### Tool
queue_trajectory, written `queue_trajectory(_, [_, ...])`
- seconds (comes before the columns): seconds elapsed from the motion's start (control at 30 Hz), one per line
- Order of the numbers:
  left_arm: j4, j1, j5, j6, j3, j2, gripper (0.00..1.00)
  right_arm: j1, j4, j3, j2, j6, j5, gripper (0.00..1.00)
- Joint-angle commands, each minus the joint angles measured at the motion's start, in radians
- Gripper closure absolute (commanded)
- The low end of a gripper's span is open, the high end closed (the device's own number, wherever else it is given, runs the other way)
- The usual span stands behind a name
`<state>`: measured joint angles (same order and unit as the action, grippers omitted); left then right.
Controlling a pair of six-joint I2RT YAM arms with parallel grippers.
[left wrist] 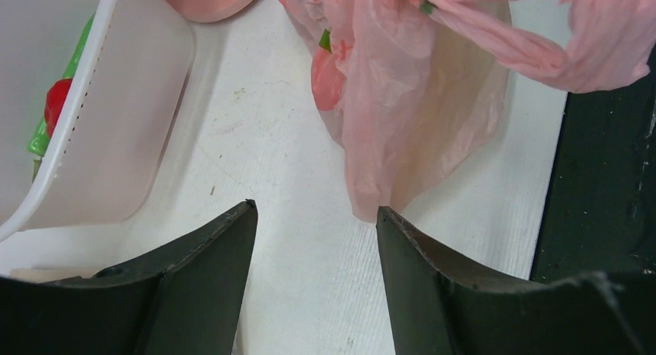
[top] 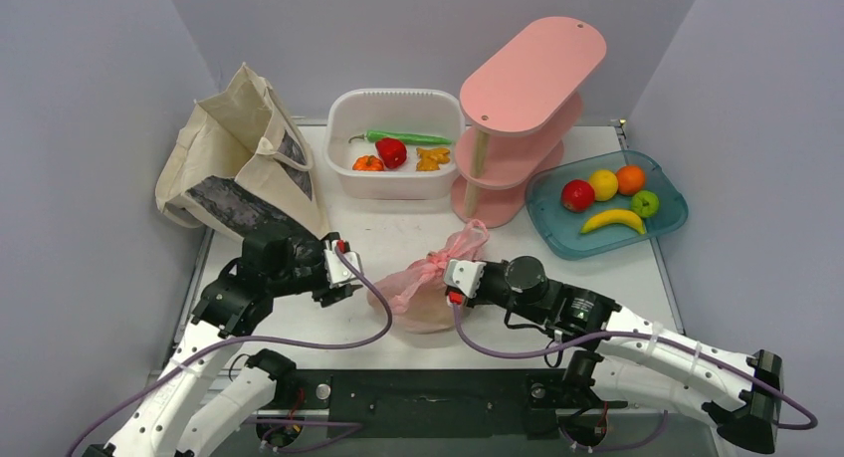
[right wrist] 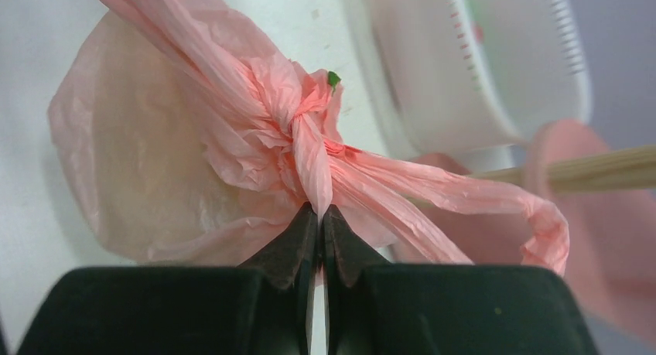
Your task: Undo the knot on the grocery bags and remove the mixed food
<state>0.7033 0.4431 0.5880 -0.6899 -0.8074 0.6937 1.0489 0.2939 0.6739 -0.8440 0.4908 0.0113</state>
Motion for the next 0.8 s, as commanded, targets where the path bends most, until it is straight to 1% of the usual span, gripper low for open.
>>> queue_trajectory(0.0, [-0.114, 0.001, 0.045, 0.006, 0.001, 0.024, 0.44, 0.012, -0.301, -0.013, 0.07, 0.186, -0.114, 1.0])
queue_trajectory(0.1, [-0.159, 0.025, 0.059, 0.003, 0.006, 0.035, 0.43, 0.015, -0.38, -0.039, 0.091, 0.27, -0.095, 1.0])
queue_trajectory(0.13, [-0.197, 0.033, 0.058, 0.013, 0.01, 0.04, 0.44, 0.015, -0.405, -0.05, 0.096, 0.286, -0.085, 1.0])
queue_trajectory(0.23, [-0.295, 0.095, 0.017, 0.029, 0.018, 0.053, 0.44, 0.025, -0.435, -0.077, 0.118, 0.375, -0.026, 1.0])
queue_trajectory(0.33, [-0.354, 0.151, -0.034, 0.017, 0.025, 0.082, 0.45, 0.027, -0.448, -0.115, 0.136, 0.438, 0.046, 1.0])
queue_trajectory(0.4, [-0.382, 0.178, -0.044, 0.016, 0.022, 0.105, 0.48, 0.027, -0.444, -0.134, 0.154, 0.468, 0.066, 1.0])
queue_trajectory(0.5, [-0.402, 0.205, -0.014, 0.034, 0.003, 0.135, 0.55, 0.028, -0.412, -0.162, 0.186, 0.488, 0.079, 1.0])
queue_trajectory(0.53, [-0.403, 0.223, -0.008, 0.049, -0.001, 0.15, 0.58, 0.029, -0.404, -0.167, 0.191, 0.488, 0.079, 1.0])
queue_trajectory(0.6, [-0.406, 0.261, 0.004, 0.078, -0.011, 0.173, 0.62, 0.032, -0.381, -0.179, 0.214, 0.486, 0.079, 1.0])
queue_trajectory(0.73, [-0.441, 0.337, -0.011, 0.201, -0.012, 0.217, 0.64, 0.044, -0.345, -0.193, 0.24, 0.461, 0.063, 1.0])
queue_trajectory(0.77, [-0.475, 0.346, -0.013, 0.255, -0.007, 0.225, 0.64, 0.047, -0.323, -0.193, 0.243, 0.454, 0.059, 1.0])
